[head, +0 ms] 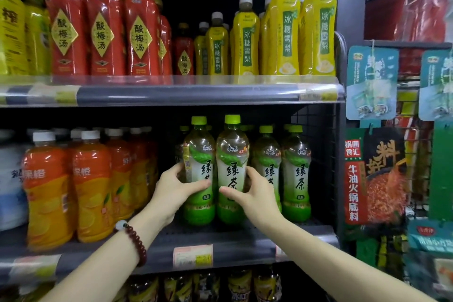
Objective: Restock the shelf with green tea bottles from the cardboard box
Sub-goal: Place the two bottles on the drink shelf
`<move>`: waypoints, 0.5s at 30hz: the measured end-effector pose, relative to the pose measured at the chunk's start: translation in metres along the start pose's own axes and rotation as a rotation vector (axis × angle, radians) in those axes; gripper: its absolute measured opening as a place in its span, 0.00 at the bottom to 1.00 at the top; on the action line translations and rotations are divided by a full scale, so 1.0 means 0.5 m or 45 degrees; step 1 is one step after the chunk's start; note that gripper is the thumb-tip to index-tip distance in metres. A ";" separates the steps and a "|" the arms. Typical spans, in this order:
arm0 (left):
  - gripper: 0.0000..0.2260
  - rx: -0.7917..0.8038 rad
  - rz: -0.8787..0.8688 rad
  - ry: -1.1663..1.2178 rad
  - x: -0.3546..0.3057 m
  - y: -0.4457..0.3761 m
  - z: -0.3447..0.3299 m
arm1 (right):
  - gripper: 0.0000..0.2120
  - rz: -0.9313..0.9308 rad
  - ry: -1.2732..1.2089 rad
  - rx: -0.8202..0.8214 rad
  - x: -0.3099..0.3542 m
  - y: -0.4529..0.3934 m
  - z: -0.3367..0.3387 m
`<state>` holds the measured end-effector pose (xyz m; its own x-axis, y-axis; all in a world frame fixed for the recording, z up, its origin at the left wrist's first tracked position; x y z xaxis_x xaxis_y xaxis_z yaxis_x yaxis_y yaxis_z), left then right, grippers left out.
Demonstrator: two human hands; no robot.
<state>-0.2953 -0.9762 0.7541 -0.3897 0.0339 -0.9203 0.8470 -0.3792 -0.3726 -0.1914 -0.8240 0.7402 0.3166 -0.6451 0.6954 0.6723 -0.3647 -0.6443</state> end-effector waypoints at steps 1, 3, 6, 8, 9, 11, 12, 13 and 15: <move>0.20 -0.002 0.003 0.006 -0.002 -0.006 0.001 | 0.28 0.001 0.006 -0.005 -0.001 -0.008 -0.005; 0.21 0.001 0.020 -0.004 -0.002 -0.016 0.004 | 0.29 0.008 0.009 -0.005 -0.001 -0.021 -0.013; 0.23 -0.001 0.056 -0.018 0.015 -0.025 0.008 | 0.28 -0.027 0.018 -0.008 -0.012 -0.031 -0.024; 0.22 0.015 0.080 -0.022 0.032 -0.029 0.009 | 0.26 -0.065 0.019 0.005 -0.026 -0.029 -0.034; 0.21 0.025 0.088 -0.012 0.039 -0.031 0.009 | 0.25 -0.086 0.018 0.019 -0.034 -0.027 -0.039; 0.20 0.055 0.091 0.020 0.047 -0.035 0.010 | 0.24 -0.125 0.008 0.032 -0.048 -0.027 -0.047; 0.20 0.076 0.086 0.022 0.047 -0.038 0.011 | 0.23 -0.138 0.008 0.028 -0.052 -0.029 -0.048; 0.21 0.096 0.077 0.015 0.046 -0.041 0.013 | 0.21 -0.141 0.017 0.021 -0.054 -0.033 -0.050; 0.24 0.102 0.068 0.002 0.048 -0.048 0.020 | 0.19 -0.140 0.034 0.013 -0.053 -0.039 -0.057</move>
<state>-0.3287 -0.9754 0.7421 -0.3440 0.0130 -0.9389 0.8348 -0.4535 -0.3121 -0.2320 -0.8189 0.7251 0.2225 -0.6194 0.7529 0.7090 -0.4273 -0.5610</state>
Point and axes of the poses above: each hand's wrist, its own y-axis away from the middle knuckle, its own z-axis out of the back of the hand, x = y × z, the point moved 2 cm from there along -y, towards the middle knuckle, and after that the axes turned 3 degrees about z, right-handed, at the moved point
